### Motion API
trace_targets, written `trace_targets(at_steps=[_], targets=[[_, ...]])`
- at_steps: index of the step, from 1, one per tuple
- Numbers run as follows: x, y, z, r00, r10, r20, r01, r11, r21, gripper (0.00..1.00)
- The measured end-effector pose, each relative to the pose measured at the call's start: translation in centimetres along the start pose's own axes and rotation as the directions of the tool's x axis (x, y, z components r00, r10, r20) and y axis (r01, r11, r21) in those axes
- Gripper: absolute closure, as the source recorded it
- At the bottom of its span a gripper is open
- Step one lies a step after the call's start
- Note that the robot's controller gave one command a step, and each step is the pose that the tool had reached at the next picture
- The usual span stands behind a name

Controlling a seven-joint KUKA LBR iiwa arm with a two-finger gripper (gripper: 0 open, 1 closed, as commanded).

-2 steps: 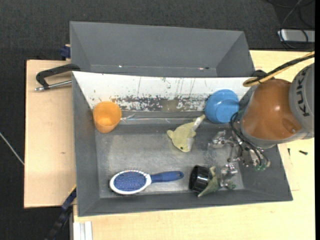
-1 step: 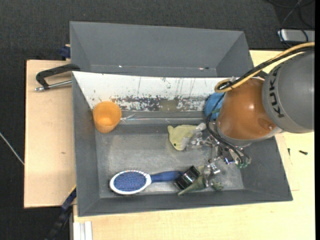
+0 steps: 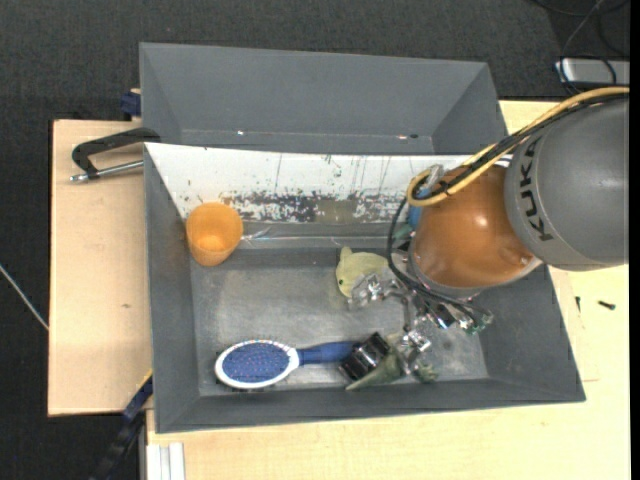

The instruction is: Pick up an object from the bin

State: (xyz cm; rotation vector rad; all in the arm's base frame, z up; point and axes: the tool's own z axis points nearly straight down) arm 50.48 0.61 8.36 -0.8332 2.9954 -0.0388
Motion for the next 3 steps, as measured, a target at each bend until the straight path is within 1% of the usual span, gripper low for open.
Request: trace_targets(at_steps=[1, 2, 3], targets=[[0.9, 0.0, 0.0, 0.999, 0.003, -0.034, -0.003, 1.000, -0.009, 1.00], [0.0, 0.2, -10.4, 1.000, -0.017, -0.011, 0.016, 1.000, -0.027, 1.00], [-0.6, -0.6, -14.5, 0.999, -0.033, -0.013, 0.033, 0.999, -0.029, 1.00]])
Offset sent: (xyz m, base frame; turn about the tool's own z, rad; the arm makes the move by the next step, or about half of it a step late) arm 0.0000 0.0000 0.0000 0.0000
